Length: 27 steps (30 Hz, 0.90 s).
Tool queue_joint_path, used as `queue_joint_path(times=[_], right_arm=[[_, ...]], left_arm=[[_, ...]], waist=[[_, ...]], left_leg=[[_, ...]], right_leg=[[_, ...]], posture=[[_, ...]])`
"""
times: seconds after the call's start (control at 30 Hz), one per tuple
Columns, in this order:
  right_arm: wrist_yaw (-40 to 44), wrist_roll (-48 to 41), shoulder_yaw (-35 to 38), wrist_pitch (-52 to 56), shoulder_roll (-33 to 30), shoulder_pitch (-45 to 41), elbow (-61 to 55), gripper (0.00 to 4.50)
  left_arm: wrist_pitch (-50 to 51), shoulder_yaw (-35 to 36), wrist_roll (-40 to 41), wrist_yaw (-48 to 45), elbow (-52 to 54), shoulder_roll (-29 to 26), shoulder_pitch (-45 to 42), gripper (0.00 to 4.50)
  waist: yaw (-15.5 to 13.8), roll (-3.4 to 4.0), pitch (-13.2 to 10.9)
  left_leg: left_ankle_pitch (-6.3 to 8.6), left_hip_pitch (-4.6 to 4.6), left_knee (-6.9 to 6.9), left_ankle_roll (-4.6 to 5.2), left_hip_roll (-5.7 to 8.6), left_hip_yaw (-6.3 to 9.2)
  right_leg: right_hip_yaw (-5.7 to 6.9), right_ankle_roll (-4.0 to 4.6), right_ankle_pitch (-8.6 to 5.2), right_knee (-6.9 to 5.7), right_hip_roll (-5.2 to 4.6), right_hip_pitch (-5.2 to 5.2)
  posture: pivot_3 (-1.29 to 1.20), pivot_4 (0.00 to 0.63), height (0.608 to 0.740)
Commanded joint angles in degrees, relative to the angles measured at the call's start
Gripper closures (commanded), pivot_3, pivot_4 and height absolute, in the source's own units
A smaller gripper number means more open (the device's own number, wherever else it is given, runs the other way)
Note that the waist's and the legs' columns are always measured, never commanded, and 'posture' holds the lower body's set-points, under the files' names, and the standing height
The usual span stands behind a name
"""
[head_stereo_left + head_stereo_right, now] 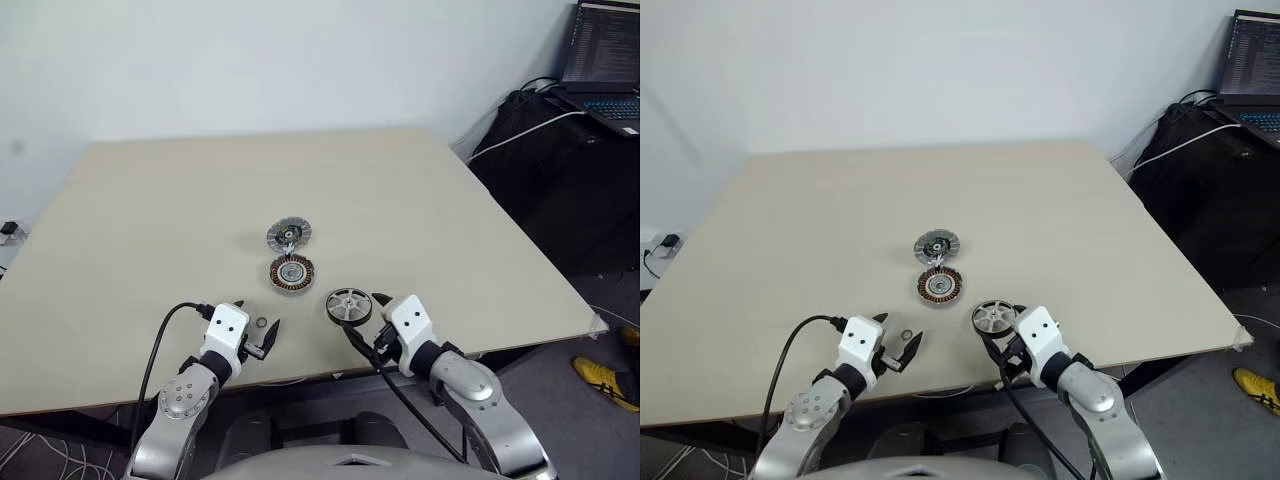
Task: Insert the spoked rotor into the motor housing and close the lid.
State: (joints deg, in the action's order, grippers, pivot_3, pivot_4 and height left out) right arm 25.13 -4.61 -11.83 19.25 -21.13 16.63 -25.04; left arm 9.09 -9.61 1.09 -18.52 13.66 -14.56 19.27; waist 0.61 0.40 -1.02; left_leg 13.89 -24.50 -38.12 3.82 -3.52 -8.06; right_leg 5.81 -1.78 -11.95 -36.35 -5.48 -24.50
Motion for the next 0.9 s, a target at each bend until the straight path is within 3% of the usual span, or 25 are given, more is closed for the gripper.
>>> queue_joint_path(times=[0.03, 0.53, 0.9], right_arm=[[0.0, 0.12, 0.17, -1.24, 0.09, -0.89, -0.82, 0.01], [0.16, 0.23, -0.18, -1.62, 0.06, -0.66, -0.54, 0.01], [0.03, 0.32, -0.71, -2.55, 0.26, -0.33, 0.16, 0.01]], left_arm=[[-1.23, -0.27, -0.07, 0.14, 0.73, 0.57, -0.96, 0.01], [-0.47, -0.73, -0.79, 0.46, 1.19, 0.91, -0.85, 0.01], [1.47, -1.76, -1.98, 1.2, -5.06, 2.49, -5.28, 0.01]], waist=[[0.0, 0.0, 0.0], [0.0, 0.0, 0.01], [-0.04, -0.01, 0.03]], left_leg=[[0.0, 0.0, 0.0, 0.0, 0.0, 0.0], [0.0, 0.01, -0.02, 0.0, 0.0, 0.0], [0.0, 0.02, -0.06, 0.0, 0.0, 0.0]], right_leg=[[0.0, 0.0, 0.0, 0.0, 0.0, 0.0], [0.0, 0.0, 0.0, -0.02, 0.0, 0.0], [0.01, 0.0, 0.0, -0.07, 0.01, 0.02]], posture=[[0.0, 0.0, 0.74], [0.0, 0.0, 0.74], [0.0, 0.0, 0.74]])
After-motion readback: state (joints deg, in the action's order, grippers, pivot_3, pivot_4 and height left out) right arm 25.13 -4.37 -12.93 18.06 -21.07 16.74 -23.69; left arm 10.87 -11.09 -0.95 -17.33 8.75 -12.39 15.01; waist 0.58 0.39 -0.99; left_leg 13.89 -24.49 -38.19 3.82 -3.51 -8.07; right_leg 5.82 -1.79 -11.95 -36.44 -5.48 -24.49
